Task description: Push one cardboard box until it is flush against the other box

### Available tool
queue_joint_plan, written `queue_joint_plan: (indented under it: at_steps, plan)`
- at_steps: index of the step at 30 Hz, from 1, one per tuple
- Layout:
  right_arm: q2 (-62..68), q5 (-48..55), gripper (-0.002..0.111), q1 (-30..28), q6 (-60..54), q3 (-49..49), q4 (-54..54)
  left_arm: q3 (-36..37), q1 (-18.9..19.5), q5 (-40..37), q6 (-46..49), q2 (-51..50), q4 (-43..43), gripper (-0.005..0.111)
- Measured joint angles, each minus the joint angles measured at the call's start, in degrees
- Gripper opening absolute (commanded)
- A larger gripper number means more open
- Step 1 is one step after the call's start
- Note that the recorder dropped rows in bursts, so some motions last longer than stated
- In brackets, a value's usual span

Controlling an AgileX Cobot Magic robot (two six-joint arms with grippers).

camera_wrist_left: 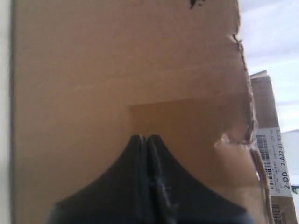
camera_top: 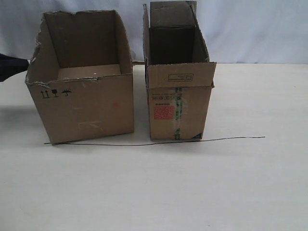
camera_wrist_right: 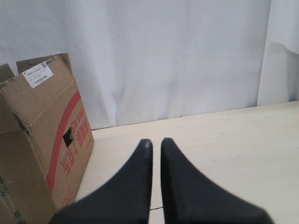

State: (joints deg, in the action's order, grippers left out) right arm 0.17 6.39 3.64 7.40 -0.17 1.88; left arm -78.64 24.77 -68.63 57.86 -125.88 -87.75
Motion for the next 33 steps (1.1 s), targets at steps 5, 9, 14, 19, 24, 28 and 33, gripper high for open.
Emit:
queue_joint_plan:
  at_steps: [5, 9, 14, 19, 24, 28, 33]
  plan:
    - [0.0, 0.0, 0.005, 0.0, 0.0, 0.0, 0.0, -5.54, -3.88, 1.05, 0.13, -2.16, -0.51, 0.0]
    - [0.0, 0.0, 0.005, 0.0, 0.0, 0.0, 0.0, -11.94, -6.12, 2.15, -1.42, -5.69, -0.76, 0.0]
    - [0.0, 0.0, 0.005, 0.0, 0.0, 0.0, 0.0, -18.09, -9.55, 0.27, -3.15, -11.5, -1.75, 0.0]
    - [0.0, 0.0, 0.005, 0.0, 0.0, 0.0, 0.0, -18.21, -10.69, -0.03, -3.44, -12.16, -2.72, 0.0]
    - [0.0, 0.0, 0.005, 0.0, 0.0, 0.0, 0.0, -18.21, -10.69, -0.03, -3.98, -12.16, -3.78, 0.0]
    - [0.0, 0.0, 0.005, 0.0, 0.0, 0.0, 0.0, -18.21, -11.14, -0.03, -5.16, -12.16, -3.92, 0.0]
    - [0.0, 0.0, 0.005, 0.0, 0.0, 0.0, 0.0, -18.21, -12.1, -0.03, -5.39, -12.16, -4.05, 0.0]
